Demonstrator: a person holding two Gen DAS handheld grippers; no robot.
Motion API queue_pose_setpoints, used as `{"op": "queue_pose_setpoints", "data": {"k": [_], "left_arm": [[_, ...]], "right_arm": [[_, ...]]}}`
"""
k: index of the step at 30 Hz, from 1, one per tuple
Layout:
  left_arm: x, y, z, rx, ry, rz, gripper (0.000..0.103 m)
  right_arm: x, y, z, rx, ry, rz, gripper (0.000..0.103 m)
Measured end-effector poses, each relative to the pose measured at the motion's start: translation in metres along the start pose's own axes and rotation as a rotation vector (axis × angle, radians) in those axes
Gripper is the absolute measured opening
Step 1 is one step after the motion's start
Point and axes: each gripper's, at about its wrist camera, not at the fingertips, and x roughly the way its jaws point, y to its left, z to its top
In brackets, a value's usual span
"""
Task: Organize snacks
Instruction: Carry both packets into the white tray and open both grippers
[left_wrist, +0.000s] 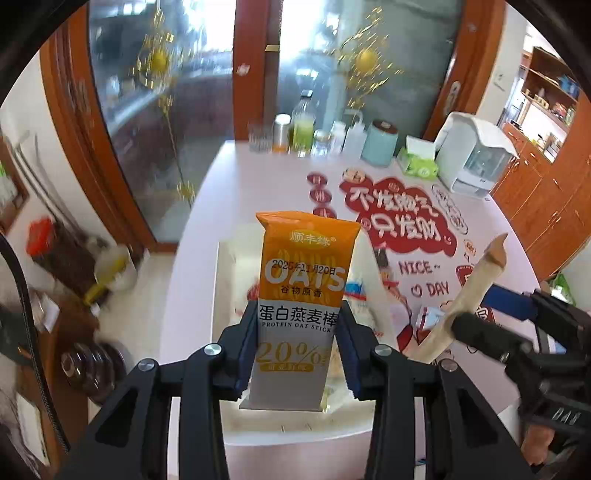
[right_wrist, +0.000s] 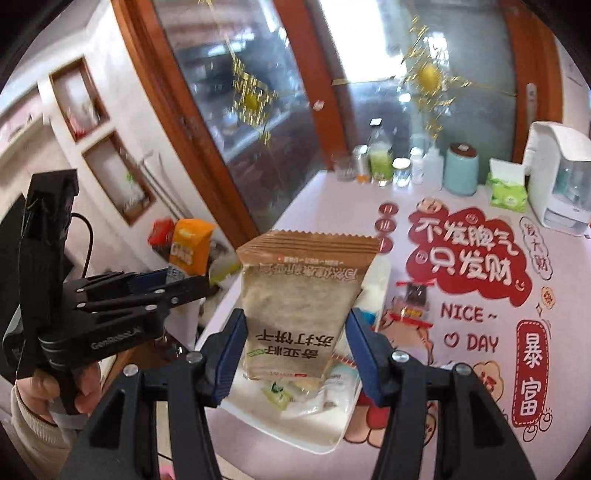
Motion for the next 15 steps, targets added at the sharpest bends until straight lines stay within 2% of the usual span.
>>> {"op": "queue_pose_setpoints", "data": {"k": [6, 9, 10, 11, 13, 15], "left_arm": [[0.032, 0.014, -0.015, -0.023, 0.073, -0.020, 0.039], [0.044, 0.015, -0.021, -0.004, 0.101, 0.010, 0.041], [0.048, 0.013, -0.020, 0.004, 0.113, 0.017, 0.050], [0.052, 0.012, -0.023, 0.013, 0.132, 0.017, 0.068], [0.059, 0.012, -0.025, 0.005, 0.145, 0.006, 0.087], [0.063, 0.010, -0.031, 0.011, 0.162, 0.003, 0.088]], "right_arm": [[0.045, 0.020, -0.022, -0.048, 0.170, -0.041, 0.056], [0.066, 0.028, -0.032, -0.069, 0.243, -0.039, 0.057], [0.073, 0.031, -0.036, -0.080, 0.269, -0.040, 0.057], [0.081, 0.034, -0.041, -0.090, 0.297, -0.044, 0.057], [0.090, 0.036, -0.048, -0.091, 0.335, -0.045, 0.057], [0.094, 0.033, -0.053, -0.068, 0.357, -0.037, 0.058]]}}
